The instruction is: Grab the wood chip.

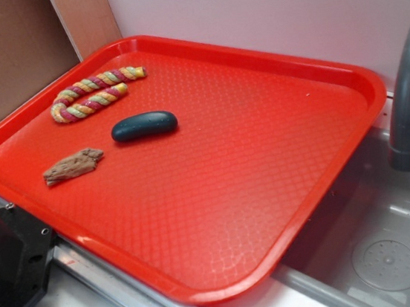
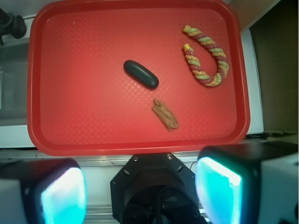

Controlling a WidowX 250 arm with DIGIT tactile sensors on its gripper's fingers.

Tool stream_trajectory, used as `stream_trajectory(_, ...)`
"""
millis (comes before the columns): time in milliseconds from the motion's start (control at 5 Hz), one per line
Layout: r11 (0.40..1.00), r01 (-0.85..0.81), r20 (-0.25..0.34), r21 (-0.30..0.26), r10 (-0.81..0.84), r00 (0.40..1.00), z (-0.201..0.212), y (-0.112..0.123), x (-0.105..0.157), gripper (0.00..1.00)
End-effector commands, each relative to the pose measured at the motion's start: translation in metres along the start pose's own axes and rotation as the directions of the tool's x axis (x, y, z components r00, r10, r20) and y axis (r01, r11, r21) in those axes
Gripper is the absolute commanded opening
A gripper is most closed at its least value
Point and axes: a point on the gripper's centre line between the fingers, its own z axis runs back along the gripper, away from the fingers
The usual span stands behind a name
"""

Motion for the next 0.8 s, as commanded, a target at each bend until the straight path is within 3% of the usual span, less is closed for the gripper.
stream_trajectory(0,1.000,0.000,0.000,0.000,0.000,1.000,0.000,0.000,0.000,1.00)
stream_trajectory(200,0.999,0.040,0.025,0.030,-0.041,0.999,-0.003,0.005,0.001,1.00)
stream_trajectory(600,0.956,0.292,0.112,0.035,-0.294,0.949,-0.048,0.037,0.010,1.00)
